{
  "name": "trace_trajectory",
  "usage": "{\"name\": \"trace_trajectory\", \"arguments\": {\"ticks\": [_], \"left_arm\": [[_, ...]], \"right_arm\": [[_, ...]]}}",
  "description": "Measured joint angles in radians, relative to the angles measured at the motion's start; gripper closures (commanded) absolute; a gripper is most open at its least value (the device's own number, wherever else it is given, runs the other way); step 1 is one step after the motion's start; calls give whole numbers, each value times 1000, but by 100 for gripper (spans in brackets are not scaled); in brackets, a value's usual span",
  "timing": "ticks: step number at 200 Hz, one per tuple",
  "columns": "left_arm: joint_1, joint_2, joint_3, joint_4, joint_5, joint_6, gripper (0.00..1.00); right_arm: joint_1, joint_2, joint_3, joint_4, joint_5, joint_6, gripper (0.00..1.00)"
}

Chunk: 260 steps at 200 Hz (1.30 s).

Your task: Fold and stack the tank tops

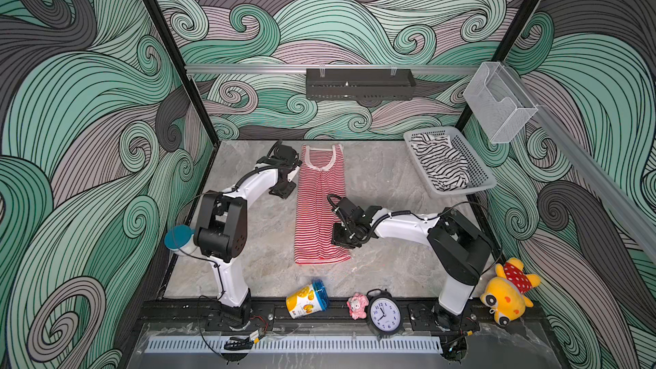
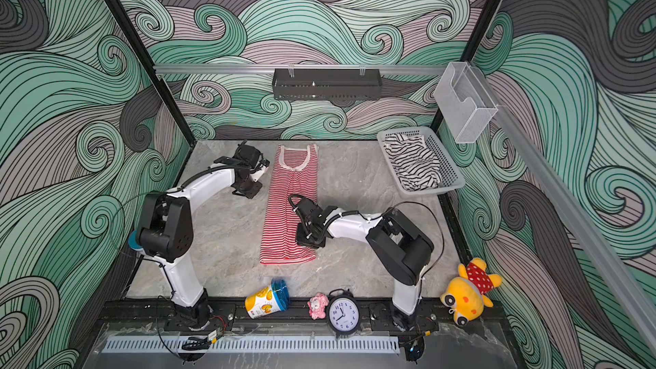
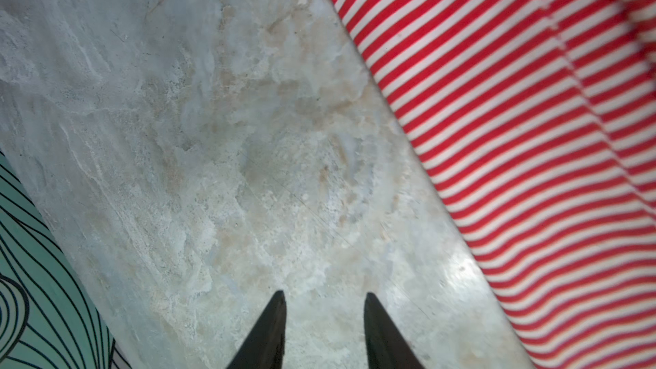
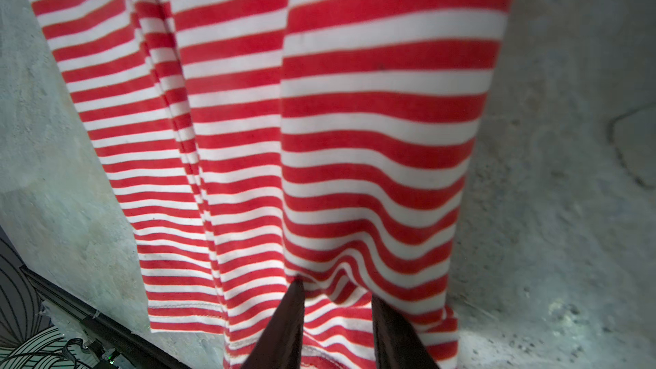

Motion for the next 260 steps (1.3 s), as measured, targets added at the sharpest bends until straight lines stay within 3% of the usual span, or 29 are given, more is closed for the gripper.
{"name": "trace_trajectory", "arguments": {"ticks": [53, 119, 129, 179, 260], "left_arm": [[-42, -245, -304, 7, 109, 5, 60], [-120, -466, -485, 7, 185, 29, 56], [-139, -491, -509, 8, 190, 36, 55], [-199, -535, -565, 11, 198, 48, 54], [-235, -554, -566, 13, 202, 48, 54]], "right_arm": [[9, -132, -59, -74, 16, 9, 63], [49, -206, -169, -49, 29, 79, 61], [49, -216, -191, -27, 26, 95, 54], [49, -248, -290, 87, 15, 177, 50], [49, -272, -342, 157, 13, 257, 61]]}}
